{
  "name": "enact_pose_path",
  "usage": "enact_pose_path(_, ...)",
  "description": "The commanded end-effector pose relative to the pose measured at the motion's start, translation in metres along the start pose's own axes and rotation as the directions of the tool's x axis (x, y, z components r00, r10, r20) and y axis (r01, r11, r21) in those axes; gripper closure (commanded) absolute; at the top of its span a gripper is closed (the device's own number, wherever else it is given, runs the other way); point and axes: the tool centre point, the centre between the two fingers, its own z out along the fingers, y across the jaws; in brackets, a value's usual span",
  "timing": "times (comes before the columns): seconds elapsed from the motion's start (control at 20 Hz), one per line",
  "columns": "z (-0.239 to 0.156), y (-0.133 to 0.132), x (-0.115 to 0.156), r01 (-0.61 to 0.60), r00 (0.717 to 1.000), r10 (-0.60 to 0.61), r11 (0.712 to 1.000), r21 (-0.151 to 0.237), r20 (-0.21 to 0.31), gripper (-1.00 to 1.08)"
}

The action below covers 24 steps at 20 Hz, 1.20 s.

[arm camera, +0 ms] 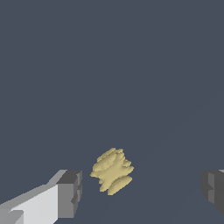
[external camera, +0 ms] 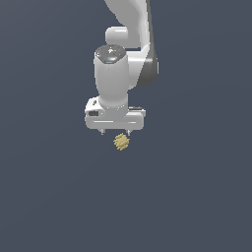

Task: Pick up the object and move it to a goal position.

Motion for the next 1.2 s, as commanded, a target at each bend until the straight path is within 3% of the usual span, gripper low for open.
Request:
enact_pose_path(0.0, 0.0, 0.0, 0.0, 0.001, 1.0, -0.001, 1.0, -0.001, 0.0, -0.92)
enact_pose_path(0.7, 0.019, -0.005, -0.009, -0.153, 0.988, 0.153, 0.988, 0.006, 0.011, -0.92)
enact_pose_path(0.9, 0.029, -0.008, -0.015, -0.244, 0.97, 0.244, 0.97, 0.008, 0.018, -0.92)
enact_pose_path(1.15, 0.045, -0.011, -0.024, -0.374, 0.927, 0.374, 0.927, 0.007, 0.029, -0.92)
